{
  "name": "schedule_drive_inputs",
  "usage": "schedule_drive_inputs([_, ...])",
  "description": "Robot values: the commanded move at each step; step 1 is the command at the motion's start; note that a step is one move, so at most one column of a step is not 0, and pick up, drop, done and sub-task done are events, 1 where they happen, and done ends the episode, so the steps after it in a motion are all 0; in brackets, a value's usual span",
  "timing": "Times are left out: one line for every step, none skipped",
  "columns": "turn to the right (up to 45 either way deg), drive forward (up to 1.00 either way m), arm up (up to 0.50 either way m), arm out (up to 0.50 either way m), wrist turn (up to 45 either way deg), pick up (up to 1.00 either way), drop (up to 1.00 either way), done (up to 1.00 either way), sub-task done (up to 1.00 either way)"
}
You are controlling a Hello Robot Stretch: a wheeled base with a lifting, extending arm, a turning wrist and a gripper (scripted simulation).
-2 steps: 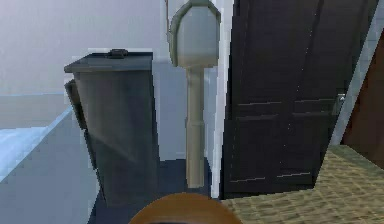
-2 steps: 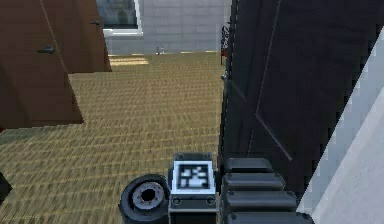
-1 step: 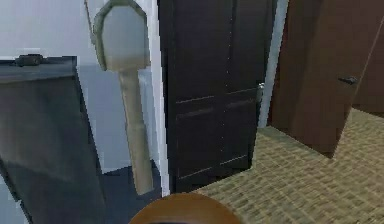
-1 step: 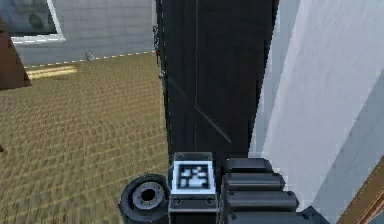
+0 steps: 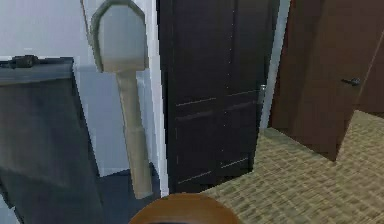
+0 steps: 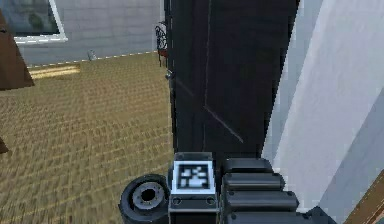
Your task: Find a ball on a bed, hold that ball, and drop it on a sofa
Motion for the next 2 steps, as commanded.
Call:
schedule_drive_inputs([45.0,0.00,0.00,0.00,0.0,0.00,0.00,0.00,0.00])
schedule_drive_inputs([18.0,0.00,0.00,0.00,0.0,0.00,0.00,0.00,0.00])
